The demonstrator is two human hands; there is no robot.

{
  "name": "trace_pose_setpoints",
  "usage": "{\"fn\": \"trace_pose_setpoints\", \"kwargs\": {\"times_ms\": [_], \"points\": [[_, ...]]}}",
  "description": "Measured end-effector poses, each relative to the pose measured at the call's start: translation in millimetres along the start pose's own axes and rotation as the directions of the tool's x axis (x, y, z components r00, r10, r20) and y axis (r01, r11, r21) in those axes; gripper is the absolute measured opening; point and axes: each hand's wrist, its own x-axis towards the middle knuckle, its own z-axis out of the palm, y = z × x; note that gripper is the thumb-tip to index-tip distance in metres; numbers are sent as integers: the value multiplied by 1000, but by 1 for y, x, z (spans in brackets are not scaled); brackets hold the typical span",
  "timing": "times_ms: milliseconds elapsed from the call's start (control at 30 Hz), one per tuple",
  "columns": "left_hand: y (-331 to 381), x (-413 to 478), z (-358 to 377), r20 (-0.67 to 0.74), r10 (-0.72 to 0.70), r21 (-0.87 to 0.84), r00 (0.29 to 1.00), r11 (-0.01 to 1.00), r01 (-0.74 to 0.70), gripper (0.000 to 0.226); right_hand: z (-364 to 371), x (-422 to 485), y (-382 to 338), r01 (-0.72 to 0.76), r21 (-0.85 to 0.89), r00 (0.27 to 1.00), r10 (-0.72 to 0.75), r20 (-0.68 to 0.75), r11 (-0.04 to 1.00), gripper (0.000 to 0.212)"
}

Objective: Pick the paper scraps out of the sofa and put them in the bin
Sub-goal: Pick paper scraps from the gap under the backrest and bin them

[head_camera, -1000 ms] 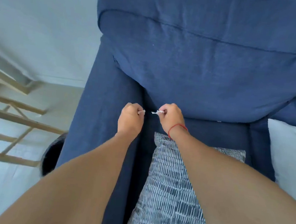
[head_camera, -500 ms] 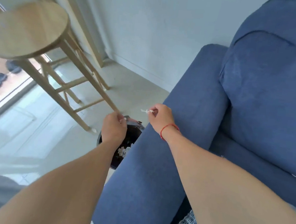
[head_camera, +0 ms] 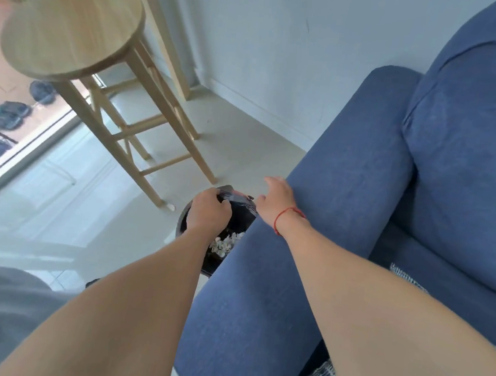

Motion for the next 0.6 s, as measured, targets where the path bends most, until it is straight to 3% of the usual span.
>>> {"fn": "trace_pose_setpoints", "kwargs": {"times_ms": [167, 333, 467, 600], "points": [[84, -17, 40, 30, 186, 54, 982, 981, -188, 44, -64, -15, 52, -78, 136, 976, 104, -193, 988, 50], [178, -63, 107, 131, 438, 98, 890, 887, -451, 13, -129, -48, 154, -186, 248, 901, 266, -342, 951, 50], [227, -112, 178, 268, 540, 94, 798, 809, -580, 43, -161, -95, 253, -315, 329, 820, 430, -379, 890, 49], [256, -163, 254, 393, 568, 75, 723, 764, -641, 40, -169, -141, 341, -405, 417, 746, 558, -364, 814, 49]]}}
